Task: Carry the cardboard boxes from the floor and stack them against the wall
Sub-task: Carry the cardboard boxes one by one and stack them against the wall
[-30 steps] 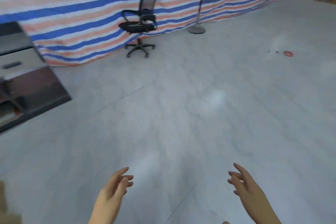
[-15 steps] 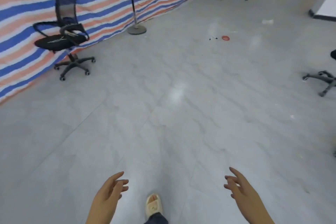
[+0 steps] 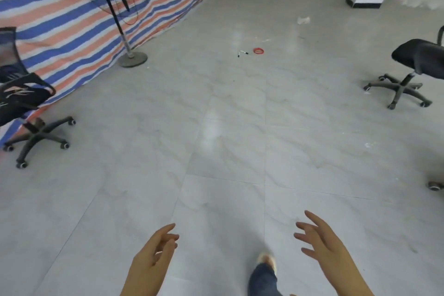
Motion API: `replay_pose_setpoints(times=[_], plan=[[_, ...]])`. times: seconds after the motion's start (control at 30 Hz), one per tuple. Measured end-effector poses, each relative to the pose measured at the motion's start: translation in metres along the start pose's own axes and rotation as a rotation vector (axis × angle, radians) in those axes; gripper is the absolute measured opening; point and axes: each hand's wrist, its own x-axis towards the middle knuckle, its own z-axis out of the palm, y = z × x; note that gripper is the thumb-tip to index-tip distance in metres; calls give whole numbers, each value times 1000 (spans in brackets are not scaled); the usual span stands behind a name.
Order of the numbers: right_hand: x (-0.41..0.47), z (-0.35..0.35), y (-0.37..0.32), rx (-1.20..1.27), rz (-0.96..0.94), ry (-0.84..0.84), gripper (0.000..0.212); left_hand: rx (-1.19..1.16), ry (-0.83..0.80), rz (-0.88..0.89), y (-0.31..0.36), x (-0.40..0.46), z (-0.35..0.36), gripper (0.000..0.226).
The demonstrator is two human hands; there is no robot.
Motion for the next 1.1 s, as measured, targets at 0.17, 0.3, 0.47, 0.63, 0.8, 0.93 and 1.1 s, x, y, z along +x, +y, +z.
replay_pose_setpoints(times=[0.17,0.3,0.47,0.63,0.8,0.93,1.1], plan=[[89,-13,-20,-8,38,18,27,8,15,22,36,89,40,35],[173,-37,-58,-103,-16,-9,27,0,42,30,76,160,79,34],[272,-72,-111,-192,-62,-6,28,-18,3,55,126,243,135,33],[344,-91,-140,-173,-54,7,27,-12,-53,43,164,311,172,32],[423,-88,-160,-171,-15,20,27,0,-67,19,190,392,196,31],[505,-82,-191,-169,-13,49,27,-10,-45,17,217,477,215,32],[605,-80,-255,-140,-43,114,27,-14,-61,78,283,596,236,30]])
